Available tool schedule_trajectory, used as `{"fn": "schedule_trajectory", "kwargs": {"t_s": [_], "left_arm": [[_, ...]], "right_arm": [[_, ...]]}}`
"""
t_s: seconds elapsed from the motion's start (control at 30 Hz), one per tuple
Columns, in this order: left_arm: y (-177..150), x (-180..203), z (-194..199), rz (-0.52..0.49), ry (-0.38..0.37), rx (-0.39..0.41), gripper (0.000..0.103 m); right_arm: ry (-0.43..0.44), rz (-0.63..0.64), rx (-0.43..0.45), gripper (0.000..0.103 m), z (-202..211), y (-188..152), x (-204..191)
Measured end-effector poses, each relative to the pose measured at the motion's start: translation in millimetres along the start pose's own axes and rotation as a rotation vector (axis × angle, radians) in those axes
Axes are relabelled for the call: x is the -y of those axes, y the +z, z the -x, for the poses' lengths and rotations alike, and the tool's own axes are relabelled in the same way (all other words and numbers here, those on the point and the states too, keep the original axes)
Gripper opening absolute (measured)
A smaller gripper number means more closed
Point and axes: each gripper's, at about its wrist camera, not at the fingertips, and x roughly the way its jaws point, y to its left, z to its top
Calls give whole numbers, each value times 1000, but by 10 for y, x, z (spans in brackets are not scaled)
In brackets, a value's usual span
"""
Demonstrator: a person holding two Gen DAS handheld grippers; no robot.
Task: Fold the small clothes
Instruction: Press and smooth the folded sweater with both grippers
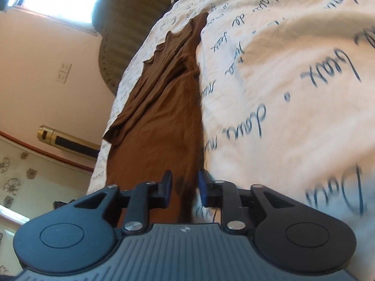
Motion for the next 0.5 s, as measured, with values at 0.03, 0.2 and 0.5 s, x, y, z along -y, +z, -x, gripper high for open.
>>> {"fn": "schedule_trajectory", "kwargs": {"t_s": [0.03,0.2,0.5], "left_arm": [[-76,19,8,2,-9,1,80],[-271,190,-91,-61,35,-1,68],[-307,52,-33,-73,179,-29,11]], "right_arm": [[20,-12,-15,25,8,-54,4],[54,-10,-125,26,-244,-222,-143],[-2,23,-75,3,-60,-362,-34]]}}
